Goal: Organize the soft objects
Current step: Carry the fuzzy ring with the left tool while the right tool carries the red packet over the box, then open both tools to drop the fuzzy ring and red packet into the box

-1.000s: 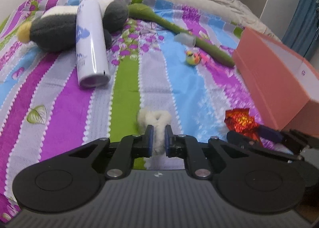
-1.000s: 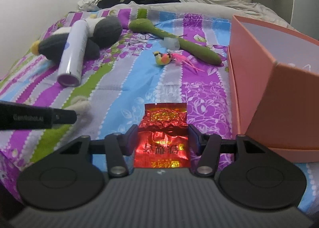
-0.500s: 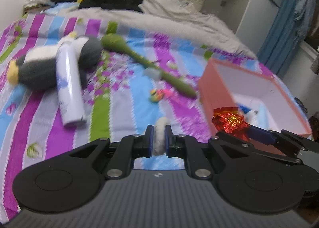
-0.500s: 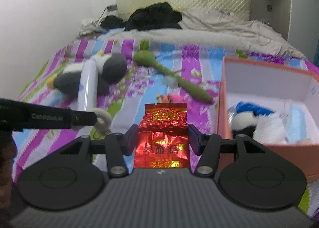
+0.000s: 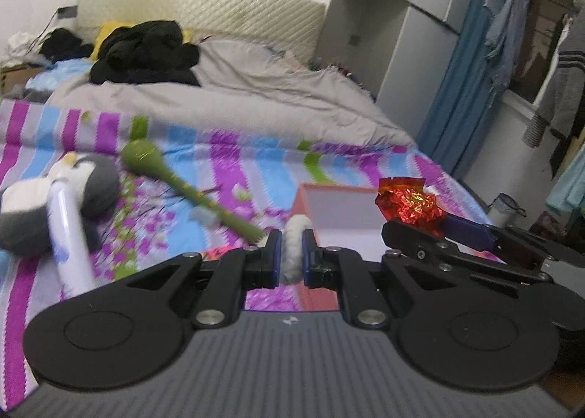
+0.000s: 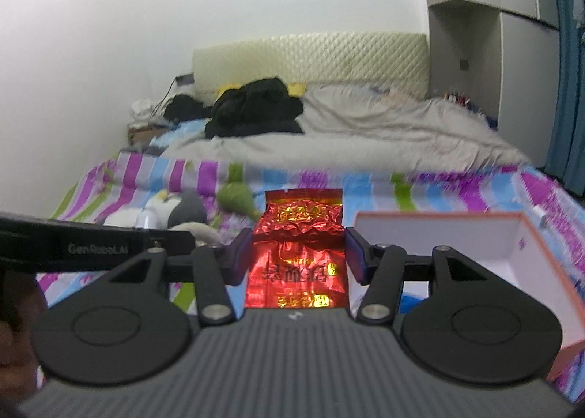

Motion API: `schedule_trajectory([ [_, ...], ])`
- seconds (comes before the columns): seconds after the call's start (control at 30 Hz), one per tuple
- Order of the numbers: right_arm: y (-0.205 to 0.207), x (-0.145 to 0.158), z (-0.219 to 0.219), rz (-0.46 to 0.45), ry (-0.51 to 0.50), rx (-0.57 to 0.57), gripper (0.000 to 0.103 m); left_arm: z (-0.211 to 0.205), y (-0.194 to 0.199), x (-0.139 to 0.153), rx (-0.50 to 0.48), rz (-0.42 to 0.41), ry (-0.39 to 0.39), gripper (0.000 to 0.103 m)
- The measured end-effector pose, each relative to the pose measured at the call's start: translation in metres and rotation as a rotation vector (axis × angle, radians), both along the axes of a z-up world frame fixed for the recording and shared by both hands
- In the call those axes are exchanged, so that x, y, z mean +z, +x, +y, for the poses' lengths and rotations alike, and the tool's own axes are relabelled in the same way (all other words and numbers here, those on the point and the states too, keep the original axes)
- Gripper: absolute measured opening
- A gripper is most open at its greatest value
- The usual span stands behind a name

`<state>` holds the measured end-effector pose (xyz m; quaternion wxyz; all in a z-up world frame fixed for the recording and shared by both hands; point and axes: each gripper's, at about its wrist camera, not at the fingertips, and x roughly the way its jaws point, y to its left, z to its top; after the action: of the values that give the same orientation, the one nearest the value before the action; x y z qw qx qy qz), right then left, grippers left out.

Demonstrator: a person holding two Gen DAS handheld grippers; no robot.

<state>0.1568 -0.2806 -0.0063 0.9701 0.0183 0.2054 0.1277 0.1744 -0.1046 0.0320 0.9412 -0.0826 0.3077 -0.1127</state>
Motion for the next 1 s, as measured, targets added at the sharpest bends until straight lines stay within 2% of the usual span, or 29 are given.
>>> schedule_trajectory([
  [0.23,0.018,0.014,-0.034,-0.005,-0.007,-0.056,0.056,-0.044,0.027,0.023,-0.061,-0.013,-0.004,0.014],
  [0.4,0.042,0.005,-0.064,0.05,-0.009,-0.114,0.056,-0.081,0.057,0.018,-0.106,0.013,0.013,0.014],
  [0.73,0.082,-0.048,-0.115,0.25,-0.024,-0.214,0.056,-0.147,0.117,-0.035,-0.198,0.147,0.053,0.014],
  [1.0,0.096,-0.091,-0.142,0.38,-0.043,-0.257,0.056,-0.177,0.144,-0.076,-0.238,0.256,0.098,0.014],
])
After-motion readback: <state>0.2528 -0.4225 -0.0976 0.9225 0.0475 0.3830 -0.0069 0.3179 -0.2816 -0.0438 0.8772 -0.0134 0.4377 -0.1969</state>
